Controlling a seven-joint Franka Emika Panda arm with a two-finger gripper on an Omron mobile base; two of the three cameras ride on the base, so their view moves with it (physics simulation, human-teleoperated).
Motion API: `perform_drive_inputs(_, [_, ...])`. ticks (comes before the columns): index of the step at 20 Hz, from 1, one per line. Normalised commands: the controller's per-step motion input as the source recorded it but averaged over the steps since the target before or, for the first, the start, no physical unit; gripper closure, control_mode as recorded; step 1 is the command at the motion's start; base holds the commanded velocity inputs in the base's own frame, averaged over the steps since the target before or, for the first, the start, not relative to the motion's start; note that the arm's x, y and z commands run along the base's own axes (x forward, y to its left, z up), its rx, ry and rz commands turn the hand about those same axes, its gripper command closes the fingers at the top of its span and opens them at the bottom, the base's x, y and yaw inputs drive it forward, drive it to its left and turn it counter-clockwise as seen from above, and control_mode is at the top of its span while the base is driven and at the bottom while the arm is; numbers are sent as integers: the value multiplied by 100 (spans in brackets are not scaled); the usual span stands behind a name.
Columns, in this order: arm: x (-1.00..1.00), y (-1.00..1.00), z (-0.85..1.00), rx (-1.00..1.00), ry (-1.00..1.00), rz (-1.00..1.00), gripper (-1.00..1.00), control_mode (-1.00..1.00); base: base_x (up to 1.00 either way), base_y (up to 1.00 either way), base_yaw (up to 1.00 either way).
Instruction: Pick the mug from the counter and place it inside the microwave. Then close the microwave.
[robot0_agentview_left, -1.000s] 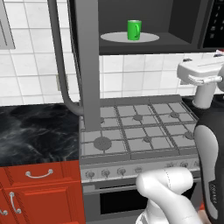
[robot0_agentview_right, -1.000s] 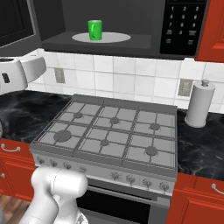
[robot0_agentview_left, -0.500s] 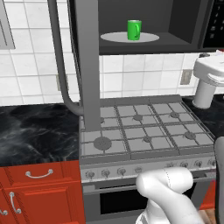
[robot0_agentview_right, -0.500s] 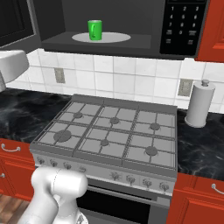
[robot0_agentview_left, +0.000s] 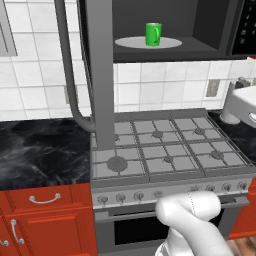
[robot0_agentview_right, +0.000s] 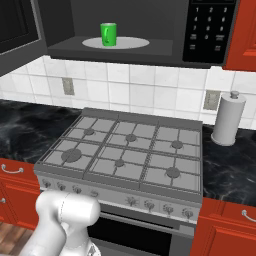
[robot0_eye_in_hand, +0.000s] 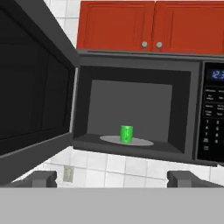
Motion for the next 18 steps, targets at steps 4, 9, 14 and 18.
perform_drive_inputs(4, [-34, 23, -17, -3, -17, -1, -100, -100, 0, 0, 0])
perform_drive_inputs(9, [-68, 14, 0, -1, -25, -3, -100, -100, 0, 0, 0])
perform_drive_inputs(14, [-61, 6, 6, 0, -15, -3, -100, -100, 0, 0, 0])
perform_drive_inputs(18, [-34, 7, 0, 0, 0, -8, -100, -100, 0, 0, 0])
